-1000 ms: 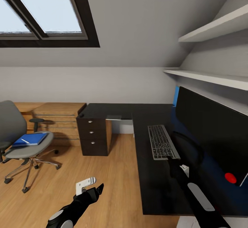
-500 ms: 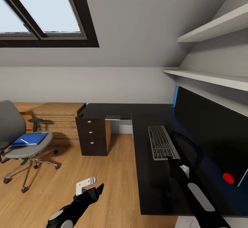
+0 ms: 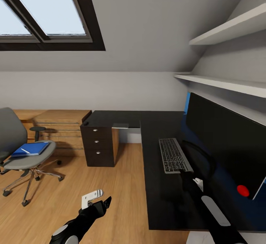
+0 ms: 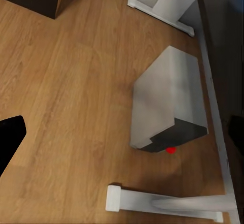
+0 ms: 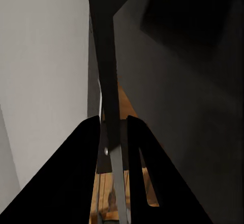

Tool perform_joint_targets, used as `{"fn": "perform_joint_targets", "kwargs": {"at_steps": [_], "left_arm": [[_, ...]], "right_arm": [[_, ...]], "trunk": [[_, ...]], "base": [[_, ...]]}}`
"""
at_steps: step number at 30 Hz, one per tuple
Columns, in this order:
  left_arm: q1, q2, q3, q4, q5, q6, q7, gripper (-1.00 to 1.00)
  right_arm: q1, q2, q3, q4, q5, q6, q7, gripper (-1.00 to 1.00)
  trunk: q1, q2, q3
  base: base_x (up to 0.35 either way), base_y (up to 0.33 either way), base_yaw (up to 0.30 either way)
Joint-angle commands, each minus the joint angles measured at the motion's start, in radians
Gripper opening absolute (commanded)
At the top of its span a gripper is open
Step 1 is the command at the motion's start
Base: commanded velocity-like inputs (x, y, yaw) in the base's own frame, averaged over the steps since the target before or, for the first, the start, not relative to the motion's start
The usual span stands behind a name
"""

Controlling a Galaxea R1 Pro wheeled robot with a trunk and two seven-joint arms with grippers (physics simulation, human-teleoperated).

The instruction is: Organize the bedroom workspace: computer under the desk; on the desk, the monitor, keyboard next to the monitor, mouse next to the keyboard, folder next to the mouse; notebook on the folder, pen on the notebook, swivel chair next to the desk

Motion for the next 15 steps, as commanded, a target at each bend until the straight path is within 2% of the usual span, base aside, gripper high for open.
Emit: {"fn": "perform_joint_targets", "kwargs": {"at_steps": [1,15], "left_arm": [[-0.001,0.001,-0.001,-0.002,0.011,0.001,0.01,1.0],[-0.001,0.001,0.001,0.0,0.012,0.003,0.01,1.0]], "right_arm": [[-0.001,-0.001,0.003,0.001,-0.009,0.0,0.004,-1.0],[-0.001,-0.001,0.003,0.001,-0.01,0.0,0.004,-1.0]], "trunk": [[0.0,-0.001,-0.001],[0.0,-0.001,-0.001]], "base": [[0.0,-0.152,0.0],[0.0,-0.041,0.0]]}}
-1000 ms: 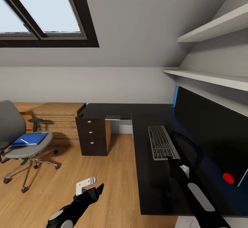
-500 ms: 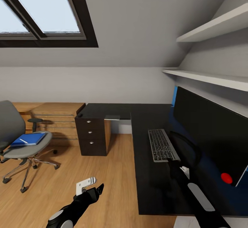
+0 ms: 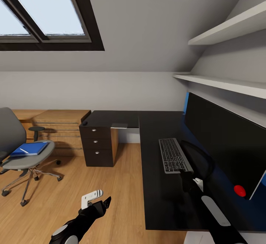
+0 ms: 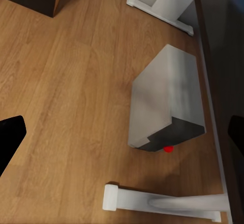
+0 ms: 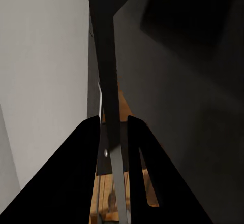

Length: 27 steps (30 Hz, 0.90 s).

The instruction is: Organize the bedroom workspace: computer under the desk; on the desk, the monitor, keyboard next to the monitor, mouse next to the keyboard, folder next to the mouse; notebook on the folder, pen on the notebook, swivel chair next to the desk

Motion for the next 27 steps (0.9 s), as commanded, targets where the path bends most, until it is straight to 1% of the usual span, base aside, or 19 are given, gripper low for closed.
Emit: {"fn": "perform_joint_targets", "kwargs": {"at_steps": [1,9,27], "left_arm": [[-0.001,0.001,-0.002,-0.002,0.01,0.001,0.01,1.0],[-0.001,0.0,-0.003,-0.002,0.011,0.001,0.01,1.0],[-0.001,0.001,-0.003,-0.002,0.011,0.001,0.01,1.0]], "right_arm": [[-0.001,-0.001,0.002,0.0,-0.009,0.0,0.004,-1.0],[-0.001,0.0,0.002,0.0,-0.009,0.0,0.004,-1.0],[-0.001,0.0,0.002,0.0,-0.009,0.0,0.002,-1.0]], "trunk": [[0.0,-0.001,-0.001],[0.0,-0.001,-0.001],[0.0,-0.001,-0.001]], "base": [[0.0,-0.004,0.0],[0.136,-0.001,0.0],[0.007,0.0,0.0]]}}
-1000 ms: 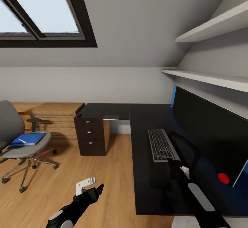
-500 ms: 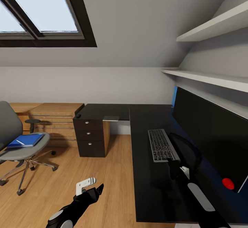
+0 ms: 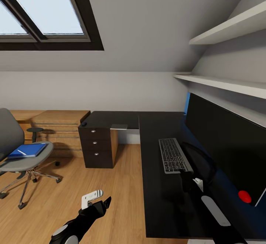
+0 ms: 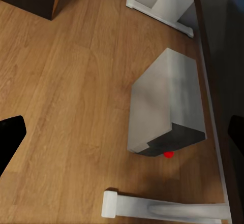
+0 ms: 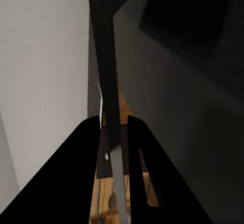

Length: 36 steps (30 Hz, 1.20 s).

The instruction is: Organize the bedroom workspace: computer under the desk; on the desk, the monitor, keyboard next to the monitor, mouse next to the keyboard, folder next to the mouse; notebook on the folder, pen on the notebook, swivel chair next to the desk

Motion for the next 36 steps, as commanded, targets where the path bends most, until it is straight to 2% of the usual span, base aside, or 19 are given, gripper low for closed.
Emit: {"fn": "perform_joint_targets", "kwargs": {"at_steps": [1,8,9,30,36], "left_arm": [[-0.001,0.001,-0.002,-0.002,0.01,0.001,0.01,1.0],[-0.001,0.001,-0.002,-0.002,0.01,0.001,0.01,1.0],[-0.001,0.001,-0.002,-0.002,0.009,0.001,0.01,1.0],[-0.001,0.001,-0.002,-0.002,0.009,0.001,0.01,1.0],[-0.001,0.001,-0.002,-0.002,0.01,0.002,0.01,1.0]], "right_arm": [[-0.001,-0.001,0.003,0.0,-0.009,0.0,0.003,-1.0],[-0.001,-0.001,0.003,0.0,-0.009,0.0,0.002,-1.0],[-0.001,-0.002,0.003,0.0,-0.009,0.0,0.003,1.0],[-0.001,-0.002,0.004,0.0,-0.007,0.0,0.005,1.0],[-0.001,-0.002,0.004,0.0,-0.006,0.0,0.006,1.0]], "trunk": [[0.0,-0.001,-0.001],[0.0,-0.001,-0.001],[0.0,-0.001,-0.001],[0.0,-0.001,-0.001],[0.0,-0.001,-0.001]], "base": [[0.0,0.0,0.0],[0.0,0.0,0.0],[0.0,0.0,0.0],[-0.001,0.0,0.0],[-0.215,0.0,0.0]]}}
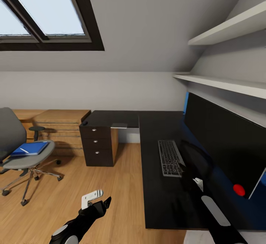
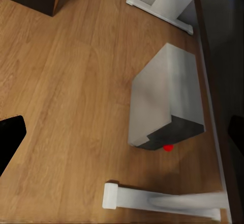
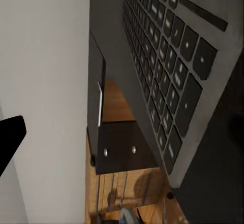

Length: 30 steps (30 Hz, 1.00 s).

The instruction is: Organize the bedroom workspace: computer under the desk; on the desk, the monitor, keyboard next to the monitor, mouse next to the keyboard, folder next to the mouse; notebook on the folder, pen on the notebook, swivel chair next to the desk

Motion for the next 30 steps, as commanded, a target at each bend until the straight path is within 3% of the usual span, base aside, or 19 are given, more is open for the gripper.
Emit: {"fn": "perform_joint_targets", "kwargs": {"at_steps": [1,11,22,25,28,30], "left_arm": [[-0.001,0.001,-0.002,-0.002,0.01,0.001,0.01,1.0],[-0.001,0.001,0.001,-0.002,0.011,0.001,0.01,1.0],[-0.001,0.002,0.006,-0.002,0.011,0.001,0.01,1.0],[-0.001,0.002,0.007,-0.002,0.01,0.0,0.01,1.0],[-0.001,0.002,0.007,-0.002,0.008,0.0,0.012,1.0],[-0.001,0.002,0.007,-0.002,0.005,-0.001,0.013,1.0]], "right_arm": [[-0.001,-0.001,0.003,0.0,-0.009,0.0,0.003,1.0],[-0.001,-0.001,0.003,0.0,-0.009,0.0,0.003,1.0],[-0.001,0.004,0.008,-0.001,-0.002,-0.011,0.0,1.0],[-0.001,0.006,0.014,-0.007,0.02,-0.019,-0.002,1.0],[-0.001,0.012,0.018,-0.017,0.072,-0.022,-0.023,1.0],[-0.001,0.026,0.019,-0.042,0.13,-0.022,-0.069,1.0]], "trunk": [[-0.001,-0.001,-0.001],[-0.001,-0.001,-0.001],[-0.001,-0.001,-0.001],[-0.001,-0.001,-0.001],[-0.001,-0.001,-0.001],[-0.001,-0.001,-0.001]], "base": [[-0.313,0.0,0.0],[-0.298,-0.053,0.0],[-0.069,-0.024,0.0],[-0.175,0.179,0.0],[-0.097,0.271,0.0],[-0.033,0.309,0.0]]}}
